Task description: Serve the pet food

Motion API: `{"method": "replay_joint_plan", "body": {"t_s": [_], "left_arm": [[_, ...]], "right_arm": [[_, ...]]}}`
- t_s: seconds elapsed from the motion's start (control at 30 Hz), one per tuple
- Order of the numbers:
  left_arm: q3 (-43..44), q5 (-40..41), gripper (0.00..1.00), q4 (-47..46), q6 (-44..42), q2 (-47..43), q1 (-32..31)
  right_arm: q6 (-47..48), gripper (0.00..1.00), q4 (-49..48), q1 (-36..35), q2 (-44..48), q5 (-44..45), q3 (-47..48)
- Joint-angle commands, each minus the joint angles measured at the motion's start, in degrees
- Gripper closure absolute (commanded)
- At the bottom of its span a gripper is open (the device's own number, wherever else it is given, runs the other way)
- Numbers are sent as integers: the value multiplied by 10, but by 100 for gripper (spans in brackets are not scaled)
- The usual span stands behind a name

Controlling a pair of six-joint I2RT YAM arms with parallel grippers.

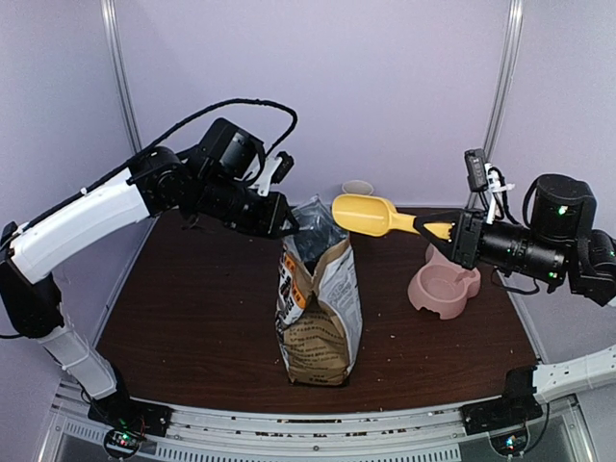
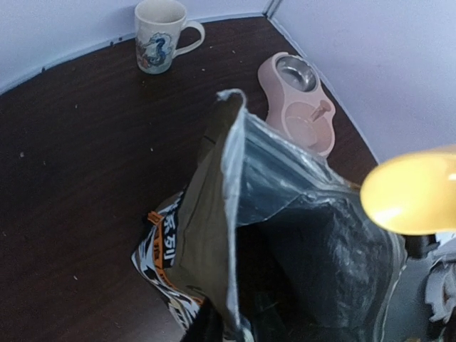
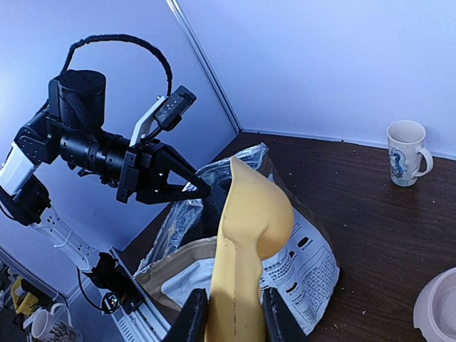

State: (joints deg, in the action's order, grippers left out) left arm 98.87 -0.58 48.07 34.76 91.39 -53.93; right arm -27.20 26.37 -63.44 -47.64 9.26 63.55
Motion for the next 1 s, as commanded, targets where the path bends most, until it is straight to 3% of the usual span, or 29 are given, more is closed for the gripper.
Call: {"method": "replay_joint_plan", "body": {"t_s": [0.0, 0.13, 0.3, 0.47, 0.7, 0.97], "left_arm": [[10, 18, 100, 2, -9, -7, -1], [12, 63, 100, 32, -25, -31, 7], [34, 128, 100, 76, -56, -103, 70], [108, 168, 100, 117, -105, -126, 101], [100, 24, 100, 56, -127, -116, 88], [109, -8, 100, -6, -128, -69, -2]], "right_arm": [[15, 84, 11, 0, -9, 7, 25], [16, 83, 11, -1, -22, -8, 44], [15, 83, -9, -4, -37, -32, 58], [15, 84, -21, -5, -51, -36, 63], [8, 84, -37, -9, -52, -49, 60], [-4, 83, -56, -18, -46, -101, 52]]}}
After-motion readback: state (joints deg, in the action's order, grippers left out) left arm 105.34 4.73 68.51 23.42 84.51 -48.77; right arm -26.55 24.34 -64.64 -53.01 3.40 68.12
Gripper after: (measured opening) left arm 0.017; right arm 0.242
